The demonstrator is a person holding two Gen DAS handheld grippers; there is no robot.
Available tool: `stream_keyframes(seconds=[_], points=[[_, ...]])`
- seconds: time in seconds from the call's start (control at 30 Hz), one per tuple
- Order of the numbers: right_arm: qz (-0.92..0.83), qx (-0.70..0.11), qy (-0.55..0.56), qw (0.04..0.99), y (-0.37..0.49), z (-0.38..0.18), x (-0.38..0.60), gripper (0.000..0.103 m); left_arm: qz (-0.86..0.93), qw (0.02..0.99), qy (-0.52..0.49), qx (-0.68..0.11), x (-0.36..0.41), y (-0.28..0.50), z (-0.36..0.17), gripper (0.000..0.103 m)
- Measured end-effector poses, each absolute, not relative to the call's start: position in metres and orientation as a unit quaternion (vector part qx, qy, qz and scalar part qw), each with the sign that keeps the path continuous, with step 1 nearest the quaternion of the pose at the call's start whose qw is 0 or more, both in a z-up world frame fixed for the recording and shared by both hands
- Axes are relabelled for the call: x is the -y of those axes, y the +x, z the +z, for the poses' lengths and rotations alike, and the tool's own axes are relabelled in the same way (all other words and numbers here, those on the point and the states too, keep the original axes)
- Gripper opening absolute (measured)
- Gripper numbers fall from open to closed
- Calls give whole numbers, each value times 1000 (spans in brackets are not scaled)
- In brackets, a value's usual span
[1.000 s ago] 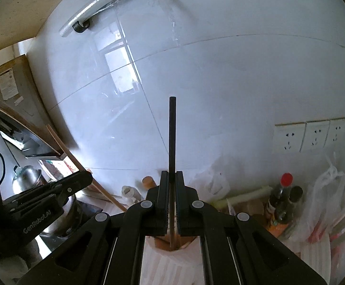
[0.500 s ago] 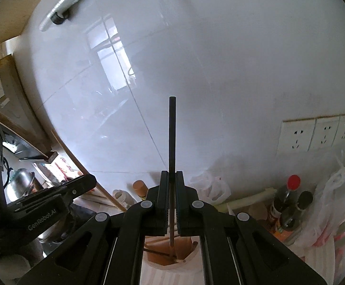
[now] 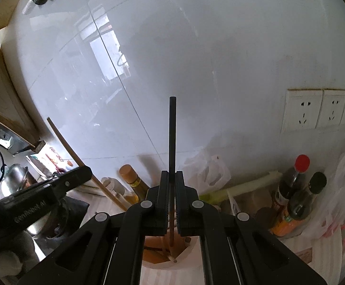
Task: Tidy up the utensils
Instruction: 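Lower both chopsticks down into the cream holder's slots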
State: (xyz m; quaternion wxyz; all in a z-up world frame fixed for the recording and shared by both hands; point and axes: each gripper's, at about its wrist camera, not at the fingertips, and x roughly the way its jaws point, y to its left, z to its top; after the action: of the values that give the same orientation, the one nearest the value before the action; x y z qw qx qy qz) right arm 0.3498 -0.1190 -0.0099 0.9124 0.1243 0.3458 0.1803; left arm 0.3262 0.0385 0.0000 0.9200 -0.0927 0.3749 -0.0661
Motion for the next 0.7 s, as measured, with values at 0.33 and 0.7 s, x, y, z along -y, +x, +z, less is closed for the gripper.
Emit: stream_keyframes(seconds=[0.33,0.7], points=[[180,-343,123,914,346,-9,119,5,-92,917,-93,-377,-29,318,14,4],[180,-356,122,909,342,-19,120,4,-80,914,-63,-392,-21,315,-3,4]])
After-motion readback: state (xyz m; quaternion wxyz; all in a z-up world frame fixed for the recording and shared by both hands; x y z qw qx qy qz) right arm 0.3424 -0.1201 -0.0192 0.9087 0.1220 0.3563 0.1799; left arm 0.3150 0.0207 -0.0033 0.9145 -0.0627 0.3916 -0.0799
